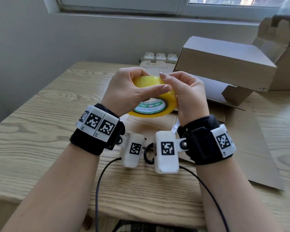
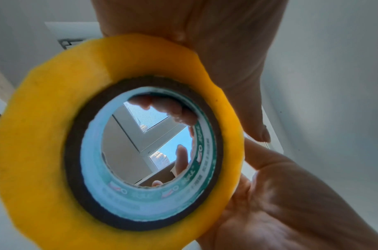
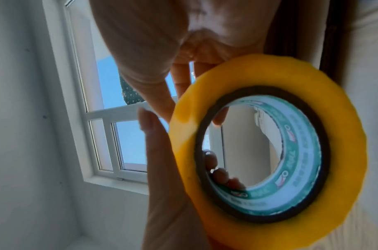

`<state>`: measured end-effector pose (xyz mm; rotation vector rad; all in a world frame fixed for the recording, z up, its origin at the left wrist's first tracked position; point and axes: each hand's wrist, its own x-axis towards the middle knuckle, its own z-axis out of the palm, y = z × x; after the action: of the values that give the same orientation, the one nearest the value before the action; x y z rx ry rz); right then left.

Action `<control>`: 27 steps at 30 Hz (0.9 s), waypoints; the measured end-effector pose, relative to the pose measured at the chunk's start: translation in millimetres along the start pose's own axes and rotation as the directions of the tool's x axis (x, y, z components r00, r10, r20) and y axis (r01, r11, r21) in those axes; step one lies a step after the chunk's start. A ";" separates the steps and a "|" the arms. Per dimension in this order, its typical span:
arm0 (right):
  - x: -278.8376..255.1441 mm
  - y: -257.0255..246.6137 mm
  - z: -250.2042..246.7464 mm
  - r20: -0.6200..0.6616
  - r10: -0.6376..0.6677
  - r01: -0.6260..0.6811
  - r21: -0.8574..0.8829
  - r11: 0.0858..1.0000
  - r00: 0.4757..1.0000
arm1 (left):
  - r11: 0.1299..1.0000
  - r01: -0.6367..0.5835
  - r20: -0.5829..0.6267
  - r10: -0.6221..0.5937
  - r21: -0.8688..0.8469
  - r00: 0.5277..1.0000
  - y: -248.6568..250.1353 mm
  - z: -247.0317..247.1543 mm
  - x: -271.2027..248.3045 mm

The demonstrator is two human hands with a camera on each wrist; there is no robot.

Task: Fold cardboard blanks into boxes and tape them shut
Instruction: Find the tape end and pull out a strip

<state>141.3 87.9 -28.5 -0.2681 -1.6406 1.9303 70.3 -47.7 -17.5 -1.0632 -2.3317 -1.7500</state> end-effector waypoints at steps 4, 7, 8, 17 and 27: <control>0.7 2.1 -5.1 0.052 0.054 -0.059 0.091 0.994 0.997 | 1.000 0.006 0.006 -0.006 -0.001 1.000 0.0 -0.9 0.0; 0.9 2.6 -6.1 0.091 0.117 -0.129 0.132 0.983 0.989 | 1.000 0.005 -0.003 -0.005 0.010 1.000 -3.5 -1.3 1.4; 1.1 2.3 -6.5 0.100 0.126 -0.139 0.141 0.980 0.987 | 1.000 0.006 -0.008 -0.006 0.004 1.000 -4.7 -1.4 2.0; 4.7 6.7 -3.7 0.110 0.041 -0.050 0.083 0.995 0.993 | 1.000 0.015 -0.021 -0.015 -0.009 1.000 -5.0 -3.5 3.4; 5.5 2.9 -2.8 0.050 -0.323 0.315 -0.406 0.858 0.945 | 0.998 -0.050 -0.072 0.048 -0.026 0.996 -1.0 -6.6 4.4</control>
<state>137.4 93.0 -30.8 -0.1610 -1.9311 1.3235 64.0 -51.4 -14.1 -1.0346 -2.2266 -1.7772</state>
